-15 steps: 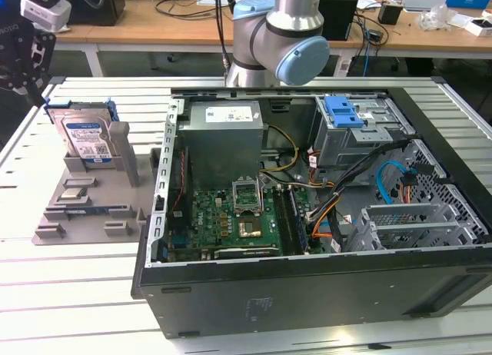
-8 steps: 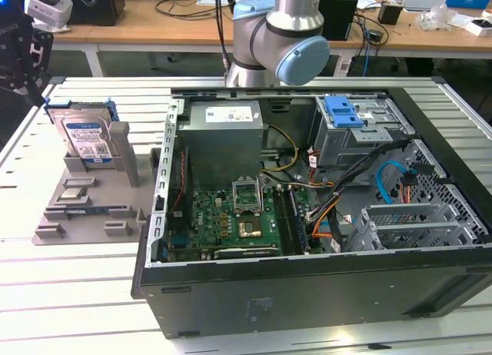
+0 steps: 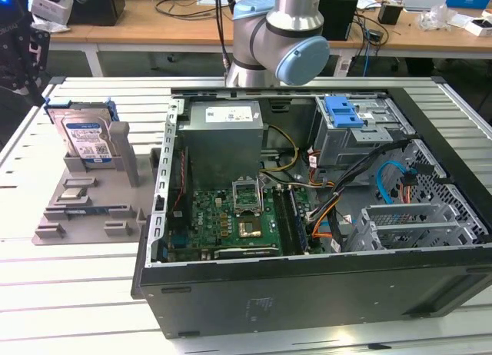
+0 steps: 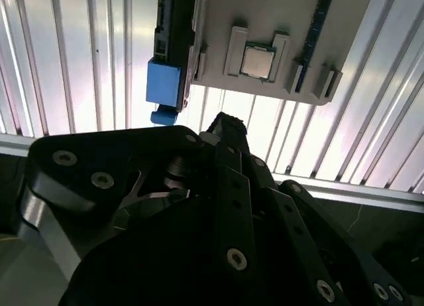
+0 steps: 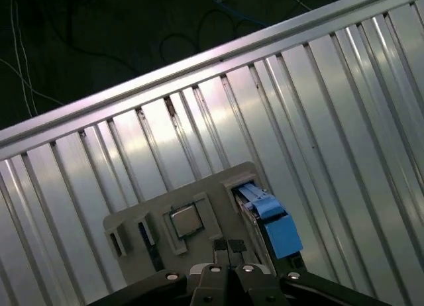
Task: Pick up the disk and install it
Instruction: 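Pick up the disk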
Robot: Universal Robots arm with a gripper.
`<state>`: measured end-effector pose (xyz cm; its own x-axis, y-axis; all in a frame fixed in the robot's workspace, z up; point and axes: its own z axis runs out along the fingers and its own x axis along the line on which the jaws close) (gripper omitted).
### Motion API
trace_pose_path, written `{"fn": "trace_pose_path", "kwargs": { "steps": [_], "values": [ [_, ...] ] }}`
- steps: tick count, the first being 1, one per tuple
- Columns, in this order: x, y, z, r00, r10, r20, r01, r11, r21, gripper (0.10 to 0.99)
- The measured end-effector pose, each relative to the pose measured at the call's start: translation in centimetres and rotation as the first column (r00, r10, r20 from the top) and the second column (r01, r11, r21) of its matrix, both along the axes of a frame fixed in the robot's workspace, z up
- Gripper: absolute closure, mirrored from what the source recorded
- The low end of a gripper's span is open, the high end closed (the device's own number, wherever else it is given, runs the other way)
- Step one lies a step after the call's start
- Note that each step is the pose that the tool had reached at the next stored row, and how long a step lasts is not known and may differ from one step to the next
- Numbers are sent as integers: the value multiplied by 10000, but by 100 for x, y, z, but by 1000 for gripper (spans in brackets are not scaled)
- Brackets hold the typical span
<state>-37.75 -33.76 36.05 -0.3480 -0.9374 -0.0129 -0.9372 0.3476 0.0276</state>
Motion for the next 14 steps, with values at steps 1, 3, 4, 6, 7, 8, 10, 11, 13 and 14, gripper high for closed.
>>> {"fn": "trace_pose_path", "kwargs": {
  "steps": [1, 3, 4, 6, 7, 8, 10, 11, 13, 14],
  "values": [
    [0, 0, 0, 9998, 211, 1, -211, 9998, 0, 984],
    [0, 0, 0, 9981, 612, 0, -612, 9981, 0, 984],
    [0, 0, 0, 9973, 730, 1, -730, 9973, 0, 984],
    [0, 0, 0, 9953, 973, 0, -973, 9953, 0, 984],
    [0, 0, 0, 9938, 1115, 0, -1115, 9938, 0, 984],
    [0, 0, 0, 9923, 1238, 0, -1238, 9923, 0, 984],
    [0, 0, 0, 9886, 1503, 0, -1503, 9886, 0, 984],
    [0, 0, 0, 9853, 1706, 0, -1706, 9853, 0, 984],
    [0, 0, 0, 9794, 2019, 1, -2019, 9794, 0, 984],
    [0, 0, 0, 9754, 2202, 0, -2202, 9754, 0, 984]
  ]
}}
